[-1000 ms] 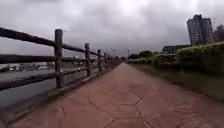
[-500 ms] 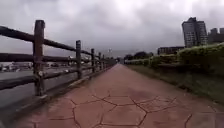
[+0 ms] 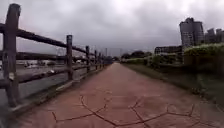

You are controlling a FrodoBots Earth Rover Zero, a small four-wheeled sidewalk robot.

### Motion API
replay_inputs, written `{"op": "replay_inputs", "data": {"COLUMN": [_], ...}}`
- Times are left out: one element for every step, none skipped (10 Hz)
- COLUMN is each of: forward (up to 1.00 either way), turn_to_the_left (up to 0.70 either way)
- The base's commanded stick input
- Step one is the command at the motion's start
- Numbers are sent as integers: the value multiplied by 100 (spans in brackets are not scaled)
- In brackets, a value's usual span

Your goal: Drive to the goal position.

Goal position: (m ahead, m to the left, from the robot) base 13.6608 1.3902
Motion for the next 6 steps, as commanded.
{"op": "replay_inputs", "data": {"forward": [100,100,100,100,100,100], "turn_to_the_left": [0,0,0,0,0,0]}}
